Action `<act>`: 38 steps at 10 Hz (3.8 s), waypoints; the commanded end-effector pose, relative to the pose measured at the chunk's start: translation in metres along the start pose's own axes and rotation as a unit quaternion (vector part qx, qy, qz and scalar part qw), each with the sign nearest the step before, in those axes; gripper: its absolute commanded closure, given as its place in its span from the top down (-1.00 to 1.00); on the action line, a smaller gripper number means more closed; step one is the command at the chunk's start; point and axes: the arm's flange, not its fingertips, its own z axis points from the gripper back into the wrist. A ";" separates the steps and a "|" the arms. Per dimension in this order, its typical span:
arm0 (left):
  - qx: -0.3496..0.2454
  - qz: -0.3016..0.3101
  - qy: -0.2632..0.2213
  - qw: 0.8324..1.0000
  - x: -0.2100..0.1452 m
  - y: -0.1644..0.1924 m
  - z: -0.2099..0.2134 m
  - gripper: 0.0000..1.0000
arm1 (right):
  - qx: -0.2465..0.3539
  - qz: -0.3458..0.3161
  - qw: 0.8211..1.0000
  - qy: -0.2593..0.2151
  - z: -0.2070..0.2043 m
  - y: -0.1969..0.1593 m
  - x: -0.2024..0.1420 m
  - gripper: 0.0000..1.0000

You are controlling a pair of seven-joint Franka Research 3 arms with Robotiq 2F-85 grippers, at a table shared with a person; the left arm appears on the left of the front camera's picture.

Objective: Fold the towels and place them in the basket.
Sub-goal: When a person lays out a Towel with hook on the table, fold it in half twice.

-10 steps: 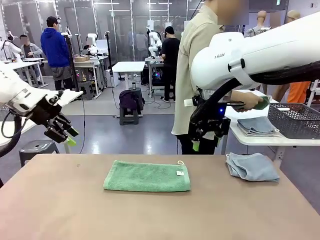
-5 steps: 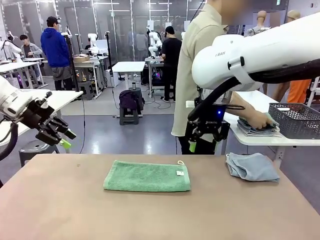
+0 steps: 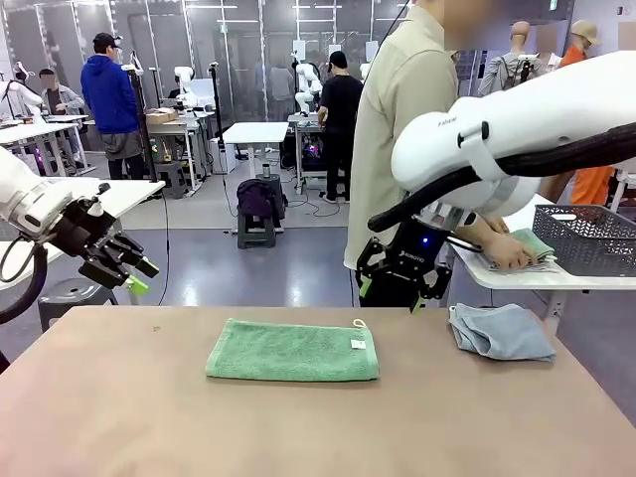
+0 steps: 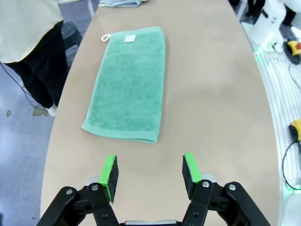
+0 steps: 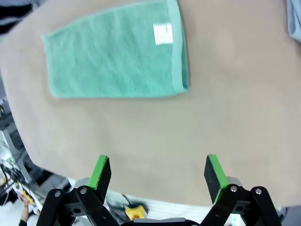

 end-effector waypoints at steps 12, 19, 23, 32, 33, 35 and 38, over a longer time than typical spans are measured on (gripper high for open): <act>0.003 0.000 -0.001 1.000 0.000 -0.003 0.004 0.40 | -0.058 0.062 0.991 -0.107 -0.132 0.002 0.023 1.00; 0.003 0.000 -0.001 1.000 0.000 -0.003 0.004 0.40 | -0.098 0.037 0.990 -0.090 -0.169 0.009 0.041 1.00; 0.003 0.000 -0.001 1.000 0.000 -0.003 0.004 0.40 | -0.114 0.018 0.991 -0.074 -0.177 0.009 0.049 0.63; 0.003 0.000 -0.001 1.000 0.000 -0.003 0.004 0.40 | -0.131 0.020 0.989 -0.065 -0.186 0.011 0.053 0.20; 0.003 0.000 -0.001 1.000 0.000 -0.003 0.004 0.40 | -0.132 0.021 0.989 -0.065 -0.186 0.010 0.052 -0.17; 0.003 0.000 -0.001 1.000 0.000 -0.003 0.004 0.40 | -0.129 0.018 0.989 -0.064 -0.184 0.009 0.051 -0.56; 0.003 0.000 -0.001 1.000 0.000 -0.003 0.004 0.40 | -0.129 0.018 0.989 -0.065 -0.185 0.007 0.050 -0.99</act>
